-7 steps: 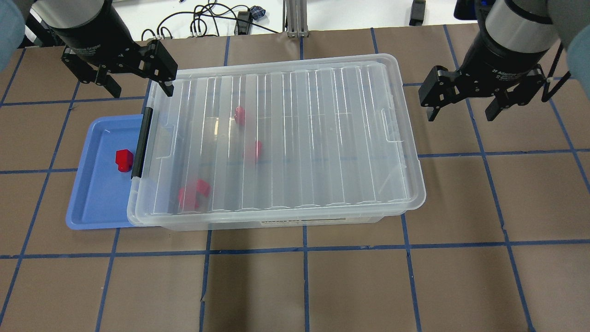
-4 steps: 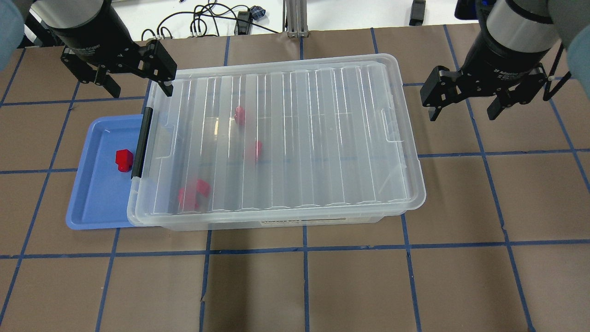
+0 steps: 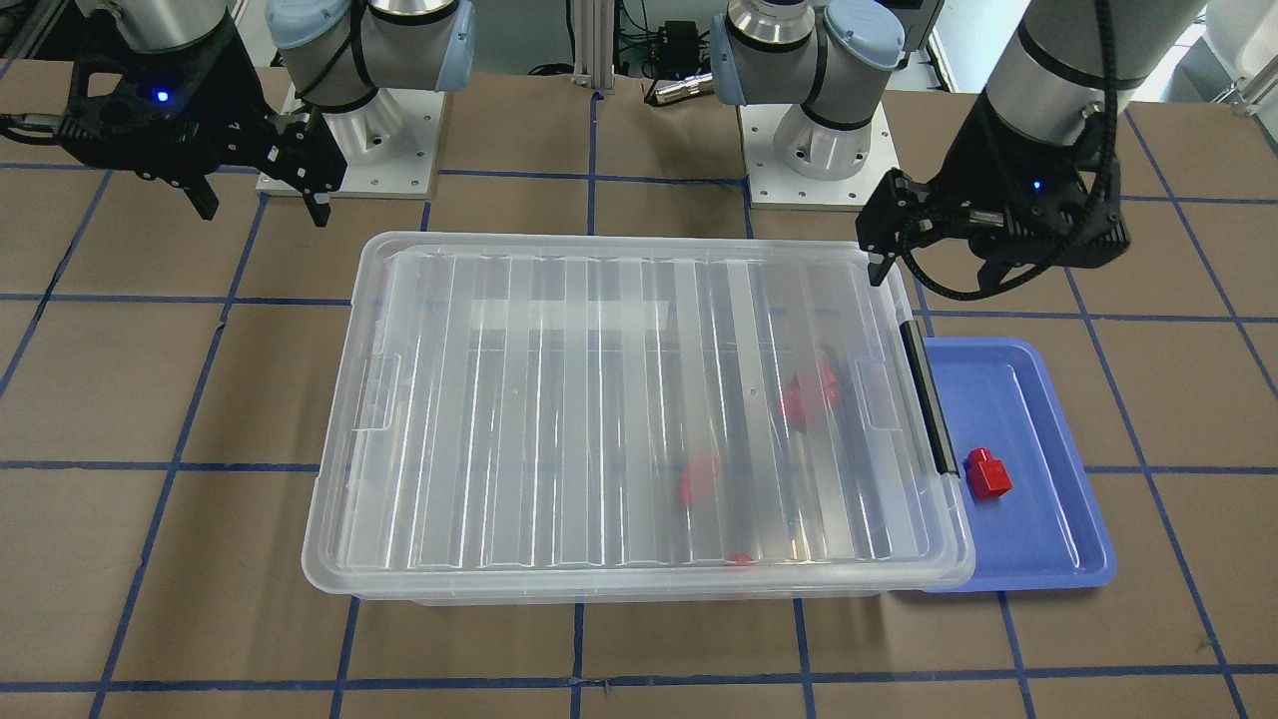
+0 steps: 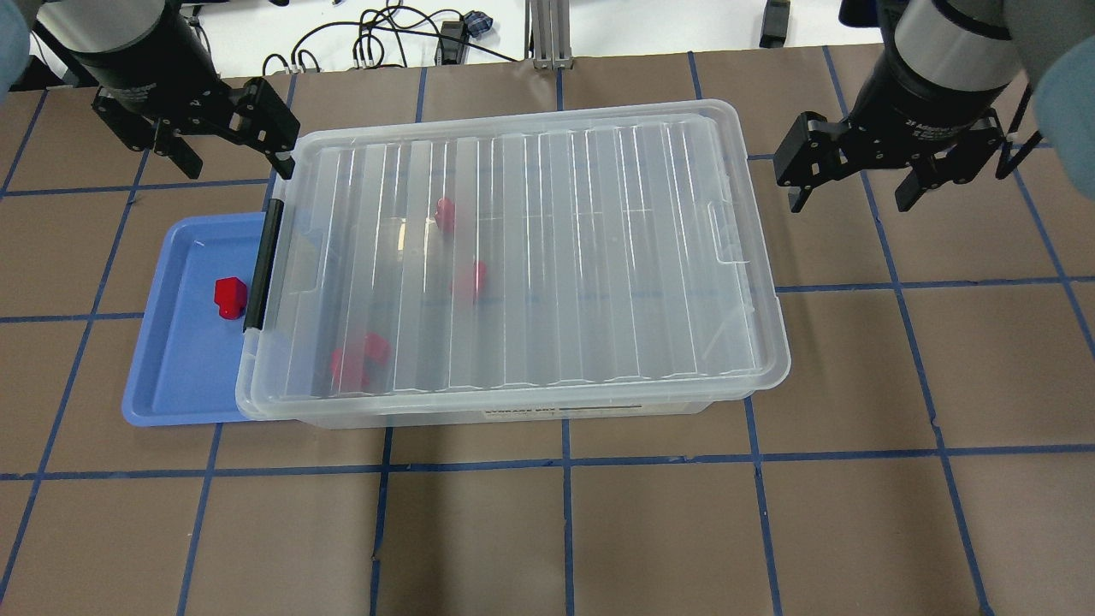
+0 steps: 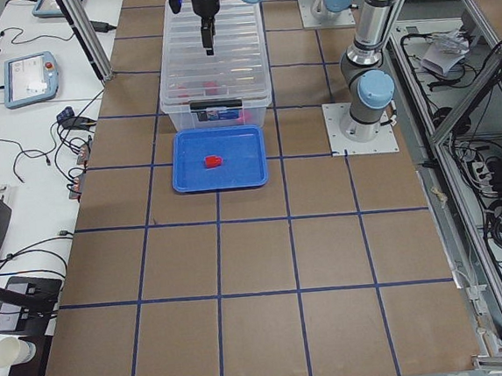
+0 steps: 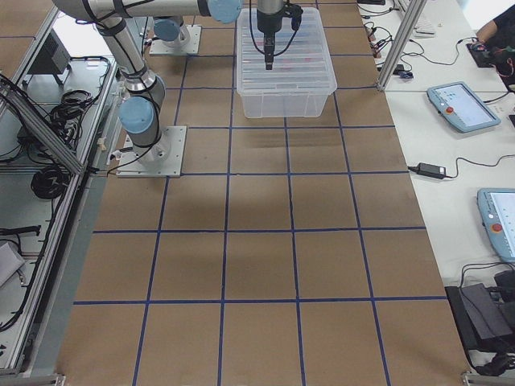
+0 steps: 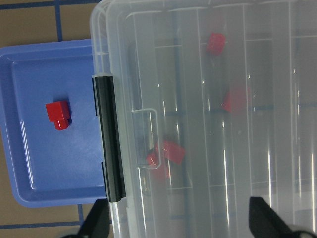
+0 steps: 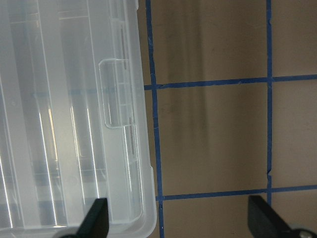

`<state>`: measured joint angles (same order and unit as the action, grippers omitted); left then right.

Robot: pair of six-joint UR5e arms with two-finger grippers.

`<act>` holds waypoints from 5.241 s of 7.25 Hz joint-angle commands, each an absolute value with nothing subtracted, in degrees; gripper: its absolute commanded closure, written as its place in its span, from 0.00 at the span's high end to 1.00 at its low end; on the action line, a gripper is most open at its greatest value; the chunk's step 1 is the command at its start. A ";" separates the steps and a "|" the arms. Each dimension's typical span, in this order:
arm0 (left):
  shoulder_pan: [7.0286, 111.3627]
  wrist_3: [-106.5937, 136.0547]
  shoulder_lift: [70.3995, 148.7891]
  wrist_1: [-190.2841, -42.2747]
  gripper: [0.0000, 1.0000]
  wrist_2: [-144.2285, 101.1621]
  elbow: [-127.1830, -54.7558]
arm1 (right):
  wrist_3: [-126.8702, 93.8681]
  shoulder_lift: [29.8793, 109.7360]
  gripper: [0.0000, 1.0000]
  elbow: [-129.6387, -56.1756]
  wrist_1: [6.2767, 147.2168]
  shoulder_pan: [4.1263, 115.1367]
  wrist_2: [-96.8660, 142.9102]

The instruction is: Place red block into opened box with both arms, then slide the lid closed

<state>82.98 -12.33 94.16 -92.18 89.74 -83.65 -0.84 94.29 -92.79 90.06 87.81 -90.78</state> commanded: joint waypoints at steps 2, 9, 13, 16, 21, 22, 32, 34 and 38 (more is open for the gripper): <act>72.98 -28.43 98.16 -89.48 1.00 89.21 -84.29 | -0.79 85.82 1.00 -92.55 101.09 87.36 -91.14; 64.69 -38.50 108.53 -54.45 1.00 88.68 -104.39 | -0.62 76.12 1.00 -91.94 103.10 87.36 -90.35; 64.69 -33.61 112.14 -50.10 1.00 89.21 -106.78 | 0.09 75.94 1.00 -92.63 103.01 87.45 -87.89; 63.72 -27.45 115.39 -49.57 0.99 89.30 -107.93 | 0.18 74.88 1.00 -92.73 102.39 87.45 -88.07; 63.72 -25.93 114.97 -49.31 0.08 89.65 -106.62 | 4.18 74.71 1.00 -92.20 103.36 86.40 -91.21; 63.81 -25.93 114.61 -49.48 0.07 89.74 -104.96 | 6.48 74.79 1.00 -92.11 103.19 84.74 -92.27; 84.97 -11.00 104.15 -78.31 0.03 89.30 -86.39 | 20.20 74.71 1.00 -90.45 103.36 74.80 -93.69; 86.13 -9.40 105.12 -77.96 0.03 89.12 -89.27 | 21.09 74.62 1.00 -89.91 103.36 74.79 -93.69; 86.13 -8.44 107.22 -74.37 0.01 88.77 -93.50 | 22.77 75.23 1.00 -89.91 102.31 73.91 -92.64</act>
<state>86.08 -8.65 106.51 -76.11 88.91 -91.91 23.04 74.87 -89.88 102.81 73.73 -93.07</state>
